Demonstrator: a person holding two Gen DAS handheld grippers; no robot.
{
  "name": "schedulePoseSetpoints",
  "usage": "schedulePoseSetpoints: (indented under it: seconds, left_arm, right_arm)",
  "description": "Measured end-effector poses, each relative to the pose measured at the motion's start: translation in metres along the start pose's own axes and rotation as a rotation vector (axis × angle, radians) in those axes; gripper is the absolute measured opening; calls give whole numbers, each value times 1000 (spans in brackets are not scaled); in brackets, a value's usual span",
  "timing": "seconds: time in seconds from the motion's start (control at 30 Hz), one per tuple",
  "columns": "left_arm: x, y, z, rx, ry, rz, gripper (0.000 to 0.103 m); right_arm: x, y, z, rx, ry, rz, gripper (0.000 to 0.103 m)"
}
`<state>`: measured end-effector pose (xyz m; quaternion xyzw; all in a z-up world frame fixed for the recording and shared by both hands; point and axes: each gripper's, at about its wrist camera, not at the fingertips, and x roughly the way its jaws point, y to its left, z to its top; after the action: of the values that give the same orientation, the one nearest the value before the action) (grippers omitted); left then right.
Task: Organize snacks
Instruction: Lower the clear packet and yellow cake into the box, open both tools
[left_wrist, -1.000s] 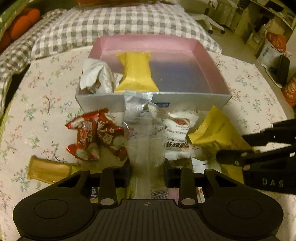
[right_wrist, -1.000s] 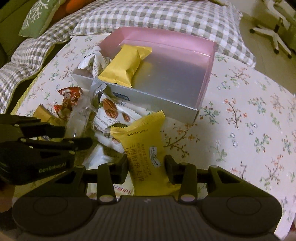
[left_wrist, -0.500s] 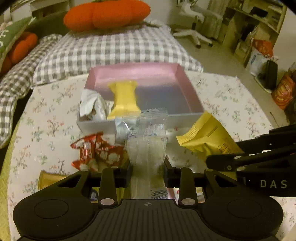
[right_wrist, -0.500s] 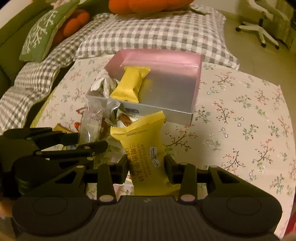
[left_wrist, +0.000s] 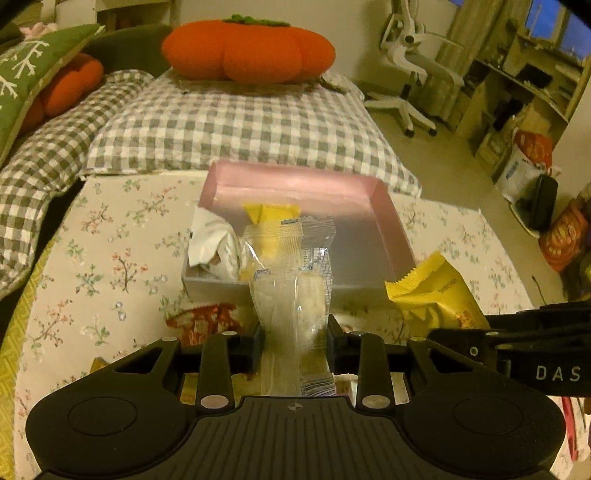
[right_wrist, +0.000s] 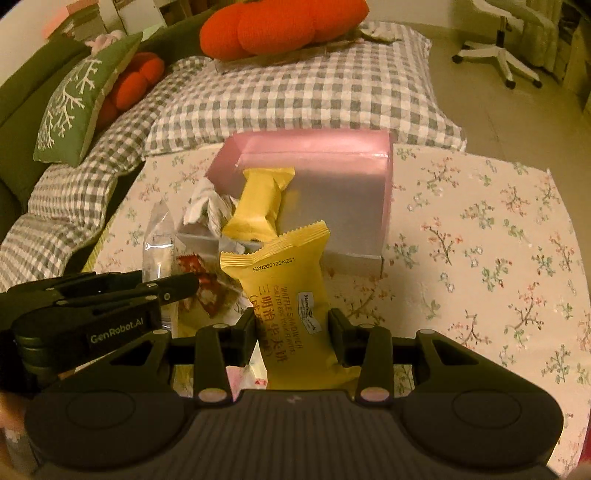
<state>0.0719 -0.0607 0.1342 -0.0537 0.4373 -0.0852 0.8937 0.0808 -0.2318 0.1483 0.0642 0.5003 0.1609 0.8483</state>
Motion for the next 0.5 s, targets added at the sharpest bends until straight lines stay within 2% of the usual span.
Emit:
schedulePoseSetpoints:
  seconds: [0.17,0.3,0.5]
  left_arm:
    - [1,-3,11,29,-26,3,30]
    - [10,-6,27,55,-32,12,30]
    - [22,-15,54,92,-46,-43,30]
  right_arm:
    - [0,2,12,8,-33,15,37]
    - [4,-3,23,40,-72,-5,37]
    - [13,-17,40,109,-86,-31,37]
